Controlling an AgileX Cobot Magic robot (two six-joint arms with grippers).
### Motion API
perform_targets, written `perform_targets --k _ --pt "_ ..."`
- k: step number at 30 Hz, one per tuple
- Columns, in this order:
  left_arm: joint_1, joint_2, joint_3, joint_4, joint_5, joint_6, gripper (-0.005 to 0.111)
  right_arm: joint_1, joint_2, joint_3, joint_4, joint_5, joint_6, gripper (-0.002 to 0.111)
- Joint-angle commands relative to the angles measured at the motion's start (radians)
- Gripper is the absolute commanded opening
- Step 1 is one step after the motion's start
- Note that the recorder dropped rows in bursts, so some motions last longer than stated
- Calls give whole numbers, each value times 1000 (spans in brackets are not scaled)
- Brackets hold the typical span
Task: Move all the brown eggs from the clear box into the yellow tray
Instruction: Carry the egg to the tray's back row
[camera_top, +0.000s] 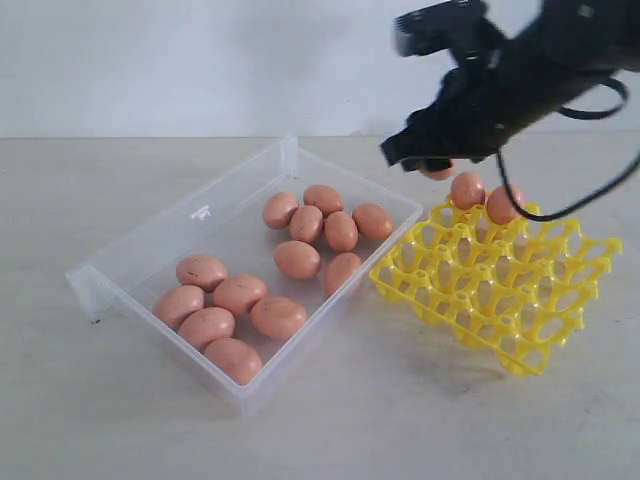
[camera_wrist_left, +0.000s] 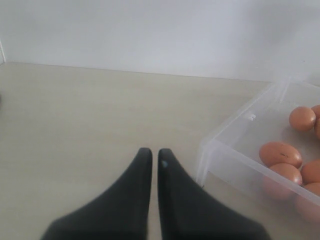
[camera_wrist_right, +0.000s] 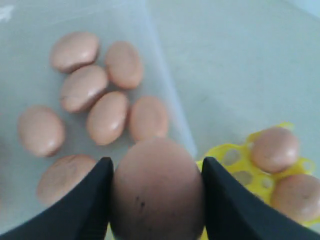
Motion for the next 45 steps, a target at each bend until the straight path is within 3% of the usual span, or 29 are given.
perform_targets --k 1,5,7,10,13,16,18,21,26,30,41,45 --pt "-2 -2 3 -3 -6 2 4 -123 -187 285 100 -507 78 0" --pt "-2 -2 3 -3 -6 2 4 -213 -232 416 292 -921 266 0" --pt "-2 -2 3 -3 -6 2 4 -247 -220 430 365 -1035 414 0" --pt "-2 -2 3 -3 -8 2 4 -298 -185 430 309 -1111 703 0" --pt "-2 -2 3 -3 -8 2 4 -377 -133 430 -65 -1144 1108 0" --pt "-2 -2 3 -3 -8 2 4 -503 -19 420 -553 -1428 1530 0" --pt "-2 -2 3 -3 -8 2 4 -585 84 387 -779 -1654 1655 0" --pt "-2 -2 3 -3 -8 2 4 -675 201 327 -969 -1655 1772 0" --pt "-2 -2 3 -3 -6 2 4 -756 274 297 -1269 -1655 1662 0" --pt "-2 -2 3 -3 -6 2 4 -746 274 297 -1416 -1631 1498 0" --pt "-2 -2 3 -3 -6 2 4 -707 309 297 -1369 -1429 856 0" --pt "-2 -2 3 -3 -6 2 4 -707 401 297 -1307 -1506 827 0"
